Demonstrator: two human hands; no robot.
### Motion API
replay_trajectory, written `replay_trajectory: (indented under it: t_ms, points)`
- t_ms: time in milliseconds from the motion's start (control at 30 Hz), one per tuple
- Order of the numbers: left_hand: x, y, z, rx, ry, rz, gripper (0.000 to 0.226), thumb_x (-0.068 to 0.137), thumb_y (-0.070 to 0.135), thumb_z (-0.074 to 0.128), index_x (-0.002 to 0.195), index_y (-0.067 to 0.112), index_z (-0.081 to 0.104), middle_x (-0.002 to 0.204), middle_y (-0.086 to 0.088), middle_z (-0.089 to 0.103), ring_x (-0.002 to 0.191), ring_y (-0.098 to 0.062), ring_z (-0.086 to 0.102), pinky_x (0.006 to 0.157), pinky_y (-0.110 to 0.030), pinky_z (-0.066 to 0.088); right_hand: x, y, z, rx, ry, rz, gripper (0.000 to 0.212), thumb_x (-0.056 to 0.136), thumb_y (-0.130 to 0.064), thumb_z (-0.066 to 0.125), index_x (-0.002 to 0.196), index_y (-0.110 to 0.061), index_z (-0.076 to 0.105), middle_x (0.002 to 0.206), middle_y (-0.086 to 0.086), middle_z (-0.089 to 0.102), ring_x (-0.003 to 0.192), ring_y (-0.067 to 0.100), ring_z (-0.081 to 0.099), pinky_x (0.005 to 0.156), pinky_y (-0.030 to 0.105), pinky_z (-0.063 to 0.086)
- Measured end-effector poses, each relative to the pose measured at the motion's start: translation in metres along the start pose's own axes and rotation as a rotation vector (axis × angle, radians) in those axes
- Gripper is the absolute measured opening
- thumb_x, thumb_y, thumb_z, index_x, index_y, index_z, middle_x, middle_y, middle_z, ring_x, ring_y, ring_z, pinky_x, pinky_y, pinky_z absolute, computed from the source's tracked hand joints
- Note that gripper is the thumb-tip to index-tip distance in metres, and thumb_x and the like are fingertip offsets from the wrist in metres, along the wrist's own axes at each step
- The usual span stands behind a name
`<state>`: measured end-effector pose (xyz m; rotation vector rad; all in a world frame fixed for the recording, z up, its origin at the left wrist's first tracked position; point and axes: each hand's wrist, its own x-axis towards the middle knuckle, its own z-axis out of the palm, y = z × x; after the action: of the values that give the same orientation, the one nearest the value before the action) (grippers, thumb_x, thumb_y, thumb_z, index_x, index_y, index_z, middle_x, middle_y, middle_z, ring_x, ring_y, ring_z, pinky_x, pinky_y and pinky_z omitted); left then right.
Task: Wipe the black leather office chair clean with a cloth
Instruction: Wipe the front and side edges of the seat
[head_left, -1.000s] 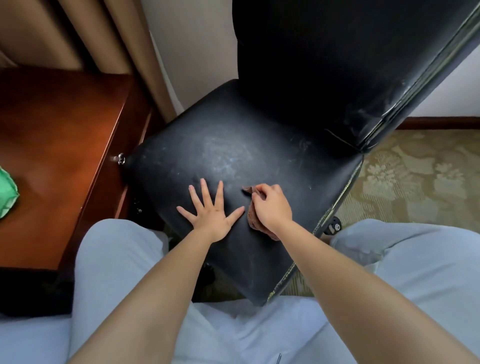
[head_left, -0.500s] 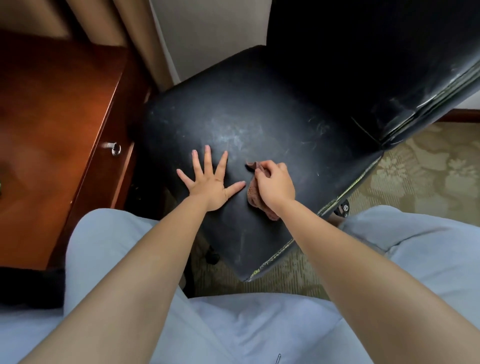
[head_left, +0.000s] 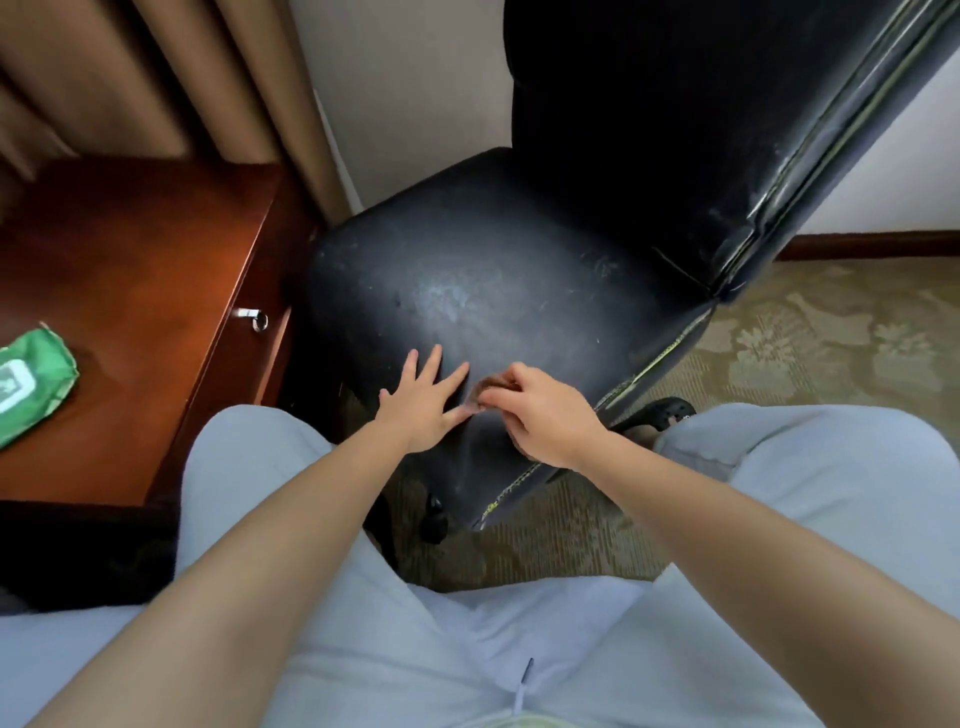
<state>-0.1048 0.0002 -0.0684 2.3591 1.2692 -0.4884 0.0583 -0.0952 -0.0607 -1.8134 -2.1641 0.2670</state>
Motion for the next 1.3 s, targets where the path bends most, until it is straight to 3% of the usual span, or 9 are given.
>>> replay_trajectory:
  t_ms: [167,333,533,767,933,1133,1300]
  points:
    - [-0.016,0.008,0.016,-0.068,0.049,0.005,0.066,0.098,0.053,0.038,0.152,0.039,0.003,0.160,0.003,-0.018,0.145,-0.025,-0.020,0.111,-0.063,0.021,-0.031,0.001,0.004,-0.364,-0.184,-0.441,0.041,0.068,-0.022,0.079,0.108,-0.028,0.069,0.098,0.001,0.058,0.077,0.020,0.054,0.047,0.024,0.033]
    - [-0.018,0.009,0.018,-0.065,-0.012,-0.007,0.077,0.092,0.062,0.042,0.151,0.041,-0.003,0.158,0.004,-0.023,0.144,-0.025,-0.023,0.112,-0.063,0.019,-0.042,-0.005,0.017,-0.448,-0.249,-0.666,0.035,0.075,-0.027,0.074,0.109,-0.030,0.066,0.099,-0.004,0.058,0.080,0.017,0.052,0.049,0.025,0.044]
    - [-0.016,0.006,0.014,0.069,-0.049,0.011,0.080,0.090,0.068,0.037,0.150,0.043,-0.011,0.158,0.003,-0.025,0.145,-0.027,-0.021,0.109,-0.067,0.014,-0.039,-0.012,0.029,-0.492,-0.305,-0.685,0.039,0.085,-0.025,0.063,0.122,-0.035,0.058,0.114,0.000,0.054,0.092,0.021,0.052,0.060,0.030,0.049]
    - [-0.011,0.006,0.011,0.103,-0.056,0.014,0.082,0.087,0.072,0.037,0.149,0.045,-0.010,0.159,0.002,-0.020,0.146,-0.029,-0.015,0.108,-0.067,0.015,-0.029,0.000,0.018,-0.529,-0.373,-0.773,0.032,0.078,-0.033,0.068,0.109,-0.042,0.064,0.102,-0.006,0.057,0.086,0.016,0.053,0.053,0.025,0.041]
    - [-0.008,0.007,0.003,0.155,-0.018,0.015,0.089,0.081,0.074,0.048,0.150,0.044,0.000,0.162,-0.001,-0.004,0.147,-0.032,0.002,0.111,-0.064,0.019,-0.020,-0.019,0.033,-0.552,-0.416,-0.873,0.023,0.071,-0.036,0.075,0.092,-0.041,0.069,0.098,-0.007,0.059,0.083,0.016,0.053,0.052,0.025,0.037]
    - [-0.004,0.015,-0.013,0.274,-0.033,0.004,0.094,0.076,0.072,0.057,0.151,0.040,0.010,0.160,-0.007,0.014,0.142,-0.036,0.023,0.109,-0.060,0.025,-0.025,-0.016,0.024,-0.588,-0.391,-0.880,0.023,0.074,-0.036,0.073,0.096,-0.041,0.068,0.103,-0.008,0.057,0.086,0.015,0.050,0.053,0.025,0.038]
    - [-0.001,0.016,-0.014,0.314,-0.018,0.018,0.095,0.075,0.071,0.060,0.151,0.038,0.015,0.154,-0.009,0.026,0.132,-0.035,0.037,0.101,-0.047,0.038,-0.031,-0.012,0.024,-0.577,-0.375,-0.864,0.018,0.076,-0.038,0.069,0.094,-0.042,0.066,0.099,-0.009,0.057,0.083,0.014,0.049,0.052,0.024,0.035]
